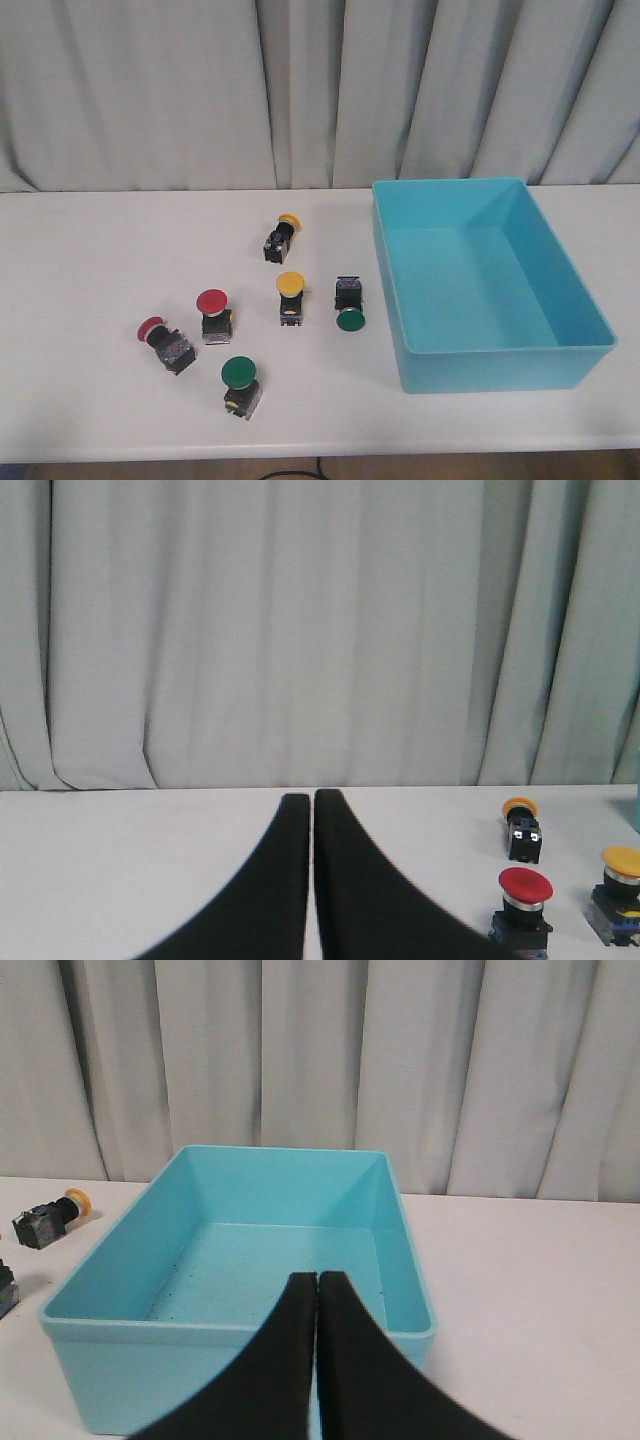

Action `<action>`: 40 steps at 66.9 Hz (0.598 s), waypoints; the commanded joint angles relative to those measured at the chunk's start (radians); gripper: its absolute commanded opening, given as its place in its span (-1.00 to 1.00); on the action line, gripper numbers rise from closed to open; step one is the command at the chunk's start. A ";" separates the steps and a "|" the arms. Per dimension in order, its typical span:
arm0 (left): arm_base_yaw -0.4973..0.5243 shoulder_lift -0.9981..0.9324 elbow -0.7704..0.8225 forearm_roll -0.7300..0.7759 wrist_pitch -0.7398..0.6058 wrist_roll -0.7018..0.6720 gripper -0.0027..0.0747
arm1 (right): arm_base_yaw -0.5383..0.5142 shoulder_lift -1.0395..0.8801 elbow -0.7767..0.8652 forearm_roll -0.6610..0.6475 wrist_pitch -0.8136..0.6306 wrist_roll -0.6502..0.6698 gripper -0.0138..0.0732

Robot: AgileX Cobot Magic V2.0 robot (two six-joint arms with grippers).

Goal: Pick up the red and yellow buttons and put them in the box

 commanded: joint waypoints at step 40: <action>-0.007 -0.015 0.027 -0.010 -0.083 -0.009 -0.95 | -0.006 -0.010 0.009 -0.007 -0.103 -0.030 -0.69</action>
